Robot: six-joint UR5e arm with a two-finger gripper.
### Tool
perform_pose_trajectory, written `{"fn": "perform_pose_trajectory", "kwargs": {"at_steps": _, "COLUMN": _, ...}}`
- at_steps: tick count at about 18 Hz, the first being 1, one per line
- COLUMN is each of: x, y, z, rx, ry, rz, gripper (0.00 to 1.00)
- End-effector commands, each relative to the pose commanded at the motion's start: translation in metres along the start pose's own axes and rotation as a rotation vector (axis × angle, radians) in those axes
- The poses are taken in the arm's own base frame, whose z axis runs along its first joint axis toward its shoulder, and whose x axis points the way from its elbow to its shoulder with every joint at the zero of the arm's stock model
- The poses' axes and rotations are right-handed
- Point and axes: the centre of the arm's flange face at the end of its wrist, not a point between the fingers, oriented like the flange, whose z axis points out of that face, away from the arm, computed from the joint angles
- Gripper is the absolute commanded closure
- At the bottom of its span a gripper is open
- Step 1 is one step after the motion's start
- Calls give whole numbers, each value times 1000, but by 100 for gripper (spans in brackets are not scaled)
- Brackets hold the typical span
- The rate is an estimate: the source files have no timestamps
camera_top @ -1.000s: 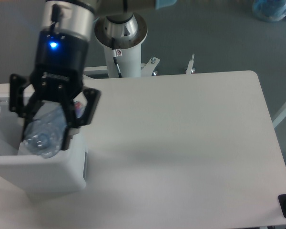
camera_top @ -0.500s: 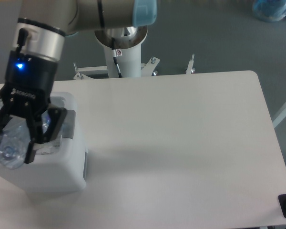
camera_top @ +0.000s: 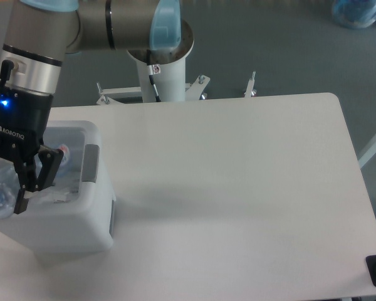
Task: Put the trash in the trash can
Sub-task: 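Lower the bottle into the bin and open the gripper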
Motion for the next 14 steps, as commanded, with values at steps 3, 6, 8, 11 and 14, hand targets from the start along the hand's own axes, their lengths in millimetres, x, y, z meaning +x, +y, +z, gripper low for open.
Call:
{"fn": "perform_pose_trajectory", "kwargs": {"at_steps": 3, "x": 1, "y": -7, "z": -8, "rx": 17, "ry": -3, "rz": -4, "gripper": 0}}
{"fn": "perform_pose_trajectory", "kwargs": {"at_steps": 6, "x": -15, "y": -5, "z": -8, "rx": 15, "ry": -20, "rz": -22, "gripper": 0}}
{"fn": "perform_pose_trajectory", "kwargs": {"at_steps": 8, "x": -53, "y": -4, "z": -17, "rx": 22, "ry": -69, "rz": -56, "gripper": 0}}
{"fn": "perform_pose_trajectory", "kwargs": {"at_steps": 11, "x": -107, "y": 3, "z": -27, "rx": 23, "ry": -136, "rz": -96, "gripper": 0}}
{"fn": "perform_pose_trajectory", "kwargs": {"at_steps": 14, "x": -154, "y": 8, "z": -44, "rx": 35, "ry": -196, "rz": -127, "gripper": 0}}
